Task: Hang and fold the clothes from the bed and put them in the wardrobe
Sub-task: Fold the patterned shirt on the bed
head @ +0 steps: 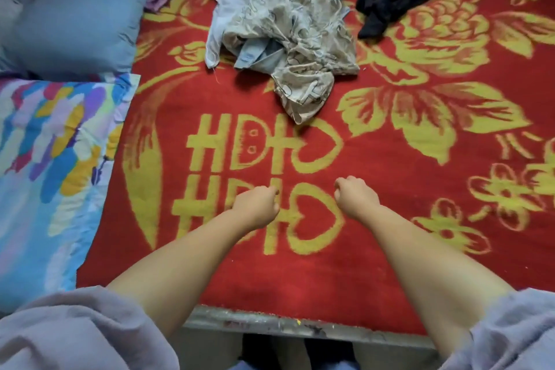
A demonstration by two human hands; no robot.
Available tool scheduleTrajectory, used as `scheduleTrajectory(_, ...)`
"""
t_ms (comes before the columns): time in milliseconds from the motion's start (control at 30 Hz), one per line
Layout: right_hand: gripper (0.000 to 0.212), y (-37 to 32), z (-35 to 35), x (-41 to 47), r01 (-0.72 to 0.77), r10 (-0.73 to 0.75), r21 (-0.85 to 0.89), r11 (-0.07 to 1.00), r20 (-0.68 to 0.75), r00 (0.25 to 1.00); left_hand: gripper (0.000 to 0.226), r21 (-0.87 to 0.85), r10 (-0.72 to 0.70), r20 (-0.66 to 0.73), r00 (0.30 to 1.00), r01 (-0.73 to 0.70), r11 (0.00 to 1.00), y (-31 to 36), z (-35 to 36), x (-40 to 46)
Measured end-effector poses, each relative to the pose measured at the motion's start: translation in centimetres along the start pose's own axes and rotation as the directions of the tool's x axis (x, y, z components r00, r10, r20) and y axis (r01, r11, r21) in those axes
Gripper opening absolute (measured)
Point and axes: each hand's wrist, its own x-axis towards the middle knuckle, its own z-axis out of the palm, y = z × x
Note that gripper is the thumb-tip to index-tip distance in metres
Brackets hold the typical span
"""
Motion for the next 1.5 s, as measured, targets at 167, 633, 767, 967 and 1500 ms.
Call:
scheduleTrajectory(167,0.040,0.9,2.8,11.5,0.031,-0.024,0.044,0.999,-0.144,0.989,0.054,0.002,0.077,-0.155,0.985,-0.077,0.997,1.0,0.6,12.0)
scheduleTrajectory(633,0.056,3.0,10.7,17.9,0.076,-0.131,-0.126,0.989,-0.523,0.842,0.040,0.102,0.103,-0.443,0.891,-0.064,0.993,1.9,-2.1,36.7)
scheduleTrajectory(767,0.056,3.4,10.8,18.3,0.071,-0.136,-0.140,0.988,-0.534,0.834,0.020,0.127,0.187,-0.431,0.883,-0.145,0.981,1.7,-1.9,35.4)
scheduleTrajectory(967,0.055,3.0,9.6,18.2,0.075,-0.095,-0.062,0.995,-0.444,0.891,0.018,0.135,0.094,-0.231,0.968,-0.064,0.989,-2.6,5.6,23.9)
scheduleTrajectory(1500,0.046,-10.0,-20.3,2.4,0.348,-0.344,0.135,0.928,-0.052,0.938,0.035,-0.450,0.191,-0.537,0.821,-0.470,0.759,1.4,-23.4,-3.2)
